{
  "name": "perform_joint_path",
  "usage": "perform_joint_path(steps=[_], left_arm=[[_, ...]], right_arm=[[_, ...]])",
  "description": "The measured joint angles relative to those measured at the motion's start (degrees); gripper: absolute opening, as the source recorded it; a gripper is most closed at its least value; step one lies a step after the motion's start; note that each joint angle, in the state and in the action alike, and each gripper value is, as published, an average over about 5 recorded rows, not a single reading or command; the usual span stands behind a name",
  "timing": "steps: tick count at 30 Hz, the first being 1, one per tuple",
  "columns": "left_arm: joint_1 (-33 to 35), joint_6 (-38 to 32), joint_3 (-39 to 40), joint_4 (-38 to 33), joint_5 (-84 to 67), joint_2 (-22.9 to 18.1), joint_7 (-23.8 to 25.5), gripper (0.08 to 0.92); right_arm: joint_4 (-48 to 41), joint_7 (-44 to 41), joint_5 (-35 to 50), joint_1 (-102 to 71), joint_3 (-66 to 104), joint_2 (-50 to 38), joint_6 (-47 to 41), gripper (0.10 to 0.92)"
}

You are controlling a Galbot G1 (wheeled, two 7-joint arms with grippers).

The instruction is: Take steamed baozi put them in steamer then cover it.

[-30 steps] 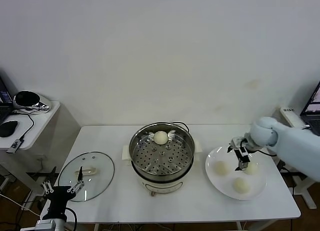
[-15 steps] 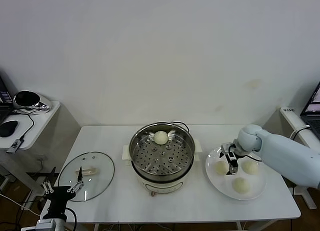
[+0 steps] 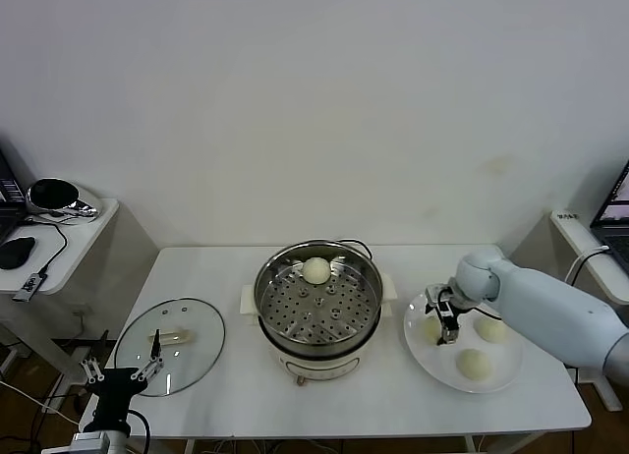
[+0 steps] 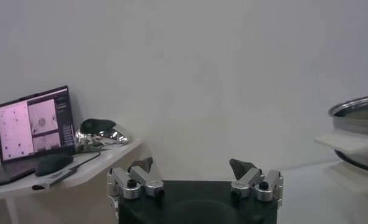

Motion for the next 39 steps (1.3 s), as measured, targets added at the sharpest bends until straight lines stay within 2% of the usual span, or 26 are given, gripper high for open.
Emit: perform_joint_path(steps=[6,16,25,32,39], left_arm=[[0.04,-0.01,0.00,0.24,-0.25,0.01,0.01,0.823],[-0.26,0.12,0.27,0.09,-0.32,0.58,0.09,0.823],[-1.43,0.32,1.59,0.44,-0.71,1.41,0.07,0.823],[-2.59,0.39,2.64,1.07,-1.47,2.11,-0.01,0.823],[-3.35,0.36,3.13,1.69,-1.84,1.86,-0.25,0.823]], right_arm=[[0.73,-0.40,0.39,0.60,-0.13,-0.68,-0.58,0.632],[6.98,-1.54,4.61,7.33,-3.19,-5.62,-2.48,0.629],[15.40,-1.22,13.96,24.85,-12.68,-8.30,-5.47,0.637],[20.08,1.29,25.03,38.53,-21.30,-4.55,-10.09,0.645],[20.11,5.85,35.21,43.21,-25.54,4.57,-15.69,0.653]])
